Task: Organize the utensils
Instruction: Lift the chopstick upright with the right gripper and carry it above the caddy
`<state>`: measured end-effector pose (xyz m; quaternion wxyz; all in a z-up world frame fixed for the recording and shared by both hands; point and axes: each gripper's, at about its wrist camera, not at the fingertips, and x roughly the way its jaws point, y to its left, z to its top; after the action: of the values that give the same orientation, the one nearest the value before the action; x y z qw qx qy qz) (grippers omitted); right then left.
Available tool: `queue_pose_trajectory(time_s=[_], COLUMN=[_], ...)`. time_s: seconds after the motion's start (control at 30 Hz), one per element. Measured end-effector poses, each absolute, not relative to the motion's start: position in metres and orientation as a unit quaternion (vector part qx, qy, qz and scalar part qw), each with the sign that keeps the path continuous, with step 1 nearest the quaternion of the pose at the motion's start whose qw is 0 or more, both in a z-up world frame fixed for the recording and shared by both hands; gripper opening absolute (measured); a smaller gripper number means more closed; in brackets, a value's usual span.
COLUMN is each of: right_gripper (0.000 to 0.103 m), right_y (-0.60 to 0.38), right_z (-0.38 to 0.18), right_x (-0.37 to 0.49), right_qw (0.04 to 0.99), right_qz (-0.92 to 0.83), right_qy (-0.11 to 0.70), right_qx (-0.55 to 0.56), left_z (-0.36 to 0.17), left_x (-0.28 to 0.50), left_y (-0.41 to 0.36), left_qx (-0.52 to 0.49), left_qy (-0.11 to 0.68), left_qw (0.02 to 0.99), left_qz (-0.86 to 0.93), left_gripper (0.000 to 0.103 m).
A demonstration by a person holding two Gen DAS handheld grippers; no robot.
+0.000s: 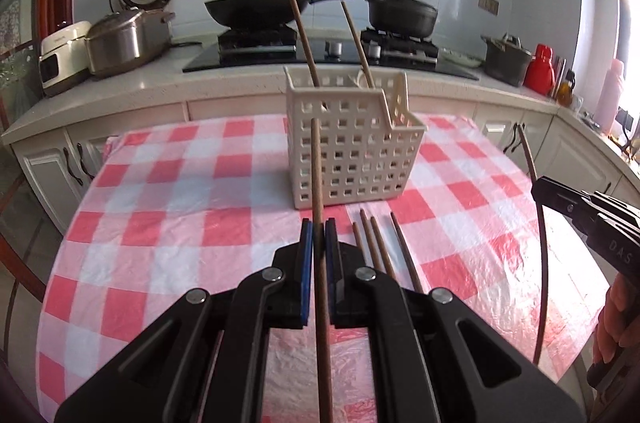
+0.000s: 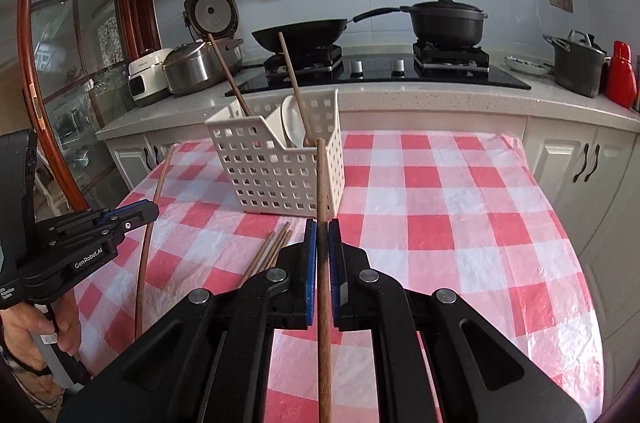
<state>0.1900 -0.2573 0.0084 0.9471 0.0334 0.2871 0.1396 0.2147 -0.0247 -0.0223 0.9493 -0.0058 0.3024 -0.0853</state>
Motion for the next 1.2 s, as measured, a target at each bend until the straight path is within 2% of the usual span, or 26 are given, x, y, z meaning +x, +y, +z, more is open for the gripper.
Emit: queue_pose_trajectory(time_s=[0.53, 1.2], right_gripper=[0.006, 0.006], right_y=[-0.242, -0.239], right_z=[0.050, 0.060], right_x=[0.160, 0.148], right_qw=[0.960, 0.964], right_qz=[0.146, 0.148], right_qy=[0.238, 0.219], right_qx=[0.018, 0.016], left_z=[0.015, 0.024], left_x=[0.163, 0.153], left_y=[-0.003, -0.003], left_qx=[-0.007, 0.007], left_qy=[0.245, 0.223], left_qw=[0.966, 0.972], left_qz=[-0.083, -0.074], left_gripper=[0.006, 0.006])
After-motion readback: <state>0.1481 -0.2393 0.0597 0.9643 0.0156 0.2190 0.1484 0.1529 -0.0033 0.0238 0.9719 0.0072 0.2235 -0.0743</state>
